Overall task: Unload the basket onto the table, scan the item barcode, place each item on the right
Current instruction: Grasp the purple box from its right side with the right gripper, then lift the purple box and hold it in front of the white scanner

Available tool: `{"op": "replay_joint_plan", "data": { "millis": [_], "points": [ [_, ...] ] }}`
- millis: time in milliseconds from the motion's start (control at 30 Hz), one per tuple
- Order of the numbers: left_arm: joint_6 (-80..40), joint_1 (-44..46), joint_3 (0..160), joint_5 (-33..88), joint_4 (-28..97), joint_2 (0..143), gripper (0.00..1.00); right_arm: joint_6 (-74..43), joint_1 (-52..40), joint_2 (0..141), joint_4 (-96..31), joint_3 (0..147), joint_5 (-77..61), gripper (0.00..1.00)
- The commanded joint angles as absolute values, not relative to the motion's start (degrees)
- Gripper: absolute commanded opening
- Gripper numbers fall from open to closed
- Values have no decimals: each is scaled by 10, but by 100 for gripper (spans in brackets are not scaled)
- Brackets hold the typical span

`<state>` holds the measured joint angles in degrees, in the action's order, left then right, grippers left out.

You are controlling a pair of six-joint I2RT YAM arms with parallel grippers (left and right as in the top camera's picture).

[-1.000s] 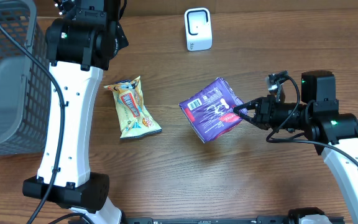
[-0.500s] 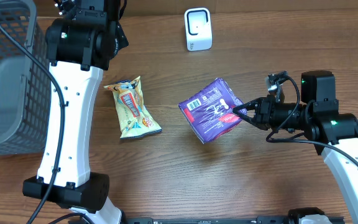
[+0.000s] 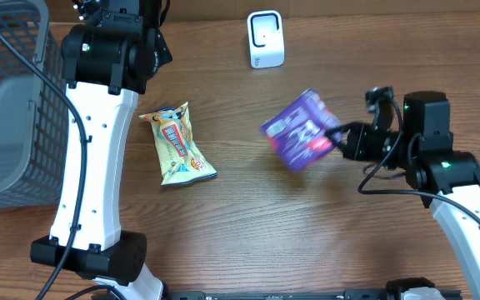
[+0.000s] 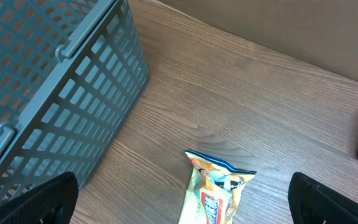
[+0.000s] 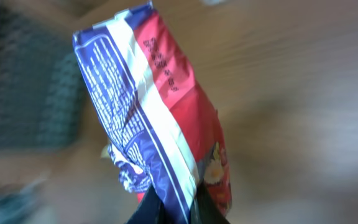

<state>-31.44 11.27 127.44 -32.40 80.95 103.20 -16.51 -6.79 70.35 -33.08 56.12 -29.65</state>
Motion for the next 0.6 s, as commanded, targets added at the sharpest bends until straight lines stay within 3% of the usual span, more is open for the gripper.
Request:
{"op": "replay_joint_plan", "data": {
  "millis": [0,233,567],
  "points": [
    [-324,116,1280,-330,808,1038,100,-111,-83,726,-264,562,-69,4],
    [-324,116,1280,-330,808,1038,100,-70,-95,804,-58,563,-43,4],
    [-324,116,1280,-330,808,1038,100,166,-165,938,234,563,82,4]
  ]
}}
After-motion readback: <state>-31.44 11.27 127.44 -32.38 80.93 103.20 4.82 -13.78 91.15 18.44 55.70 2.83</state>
